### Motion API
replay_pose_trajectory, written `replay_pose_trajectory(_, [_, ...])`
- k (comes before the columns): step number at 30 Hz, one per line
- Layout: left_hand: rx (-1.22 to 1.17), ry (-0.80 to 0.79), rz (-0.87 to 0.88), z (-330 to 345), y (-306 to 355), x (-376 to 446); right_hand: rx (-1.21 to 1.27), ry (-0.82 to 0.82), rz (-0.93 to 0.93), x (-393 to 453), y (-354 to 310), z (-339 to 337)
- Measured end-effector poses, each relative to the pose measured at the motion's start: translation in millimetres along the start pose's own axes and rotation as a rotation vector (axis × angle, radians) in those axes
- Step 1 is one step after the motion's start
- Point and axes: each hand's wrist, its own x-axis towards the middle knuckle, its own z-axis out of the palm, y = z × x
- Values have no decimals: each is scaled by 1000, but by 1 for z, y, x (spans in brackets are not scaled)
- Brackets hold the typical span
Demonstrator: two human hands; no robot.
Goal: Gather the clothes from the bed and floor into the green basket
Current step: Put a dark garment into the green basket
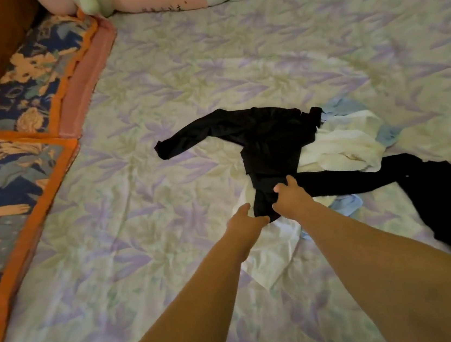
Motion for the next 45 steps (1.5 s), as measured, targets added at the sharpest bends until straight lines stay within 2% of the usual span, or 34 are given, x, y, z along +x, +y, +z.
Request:
replay_pose_trajectory(4, [-22,-19,-31,-6,-12,21,-222,88,-54,25,1,5])
replay_pose_trajectory(7, [-27,1,-55,-13,-19,34,-263,-41,-111,40,-4,11])
replay_pose_trajectory(10, [-65,16,-94,-15,-25,39,-105,-88,-56,37,-5,12])
replay_pose_trajectory(14, [-217,36,-197,-12,-17,26,396,-119,10,-1,-2,15])
replay_pose_trajectory(16, [-333,38,-239,-13,-11,12,508,-169,-8,-28,-5,10])
replay_pose_trajectory(19, [-382,27,-240,-18,-9,7,758,-238,-74,-54,-19,-4])
replay_pose_trajectory(22, [-549,-32,-276,-14,-9,-17,814,-293,-65,-102,-32,-34])
replay_pose_trajectory(25, [-699,-142,-301,-14,-2,-48,900,-431,8,-144,-33,-47])
replay_pose_trajectory(27, [-653,-196,-292,-17,4,-67,1017,-564,17,-161,-26,-43])
replay_pose_trajectory(30, [-530,-107,-269,-20,6,-102,1024,-719,65,-195,-20,-24])
replay_pose_trajectory(32, [-498,21,-241,-27,-4,-118,863,-707,90,-215,-22,-12])
replay_pose_trajectory(34, [-501,117,-197,-36,-15,-125,638,-680,37,-230,-24,-5])
replay_pose_trajectory(36, [-412,122,-125,-49,-21,-144,532,-592,-9,-244,-28,-5])
replay_pose_trajectory(38, [-293,125,-39,-69,-29,-174,605,-472,7,-253,-35,-2])
replay_pose_trajectory(40, [-198,102,30,-83,-30,-197,587,-234,14,-249,-37,4])
replay_pose_trajectory(42, [-96,105,102,-104,-36,-224,429,-30,-17,-251,-48,10])
replay_pose_trajectory(45, [-56,55,187,-136,-47,-267,180,73,-201,-273,-83,19])
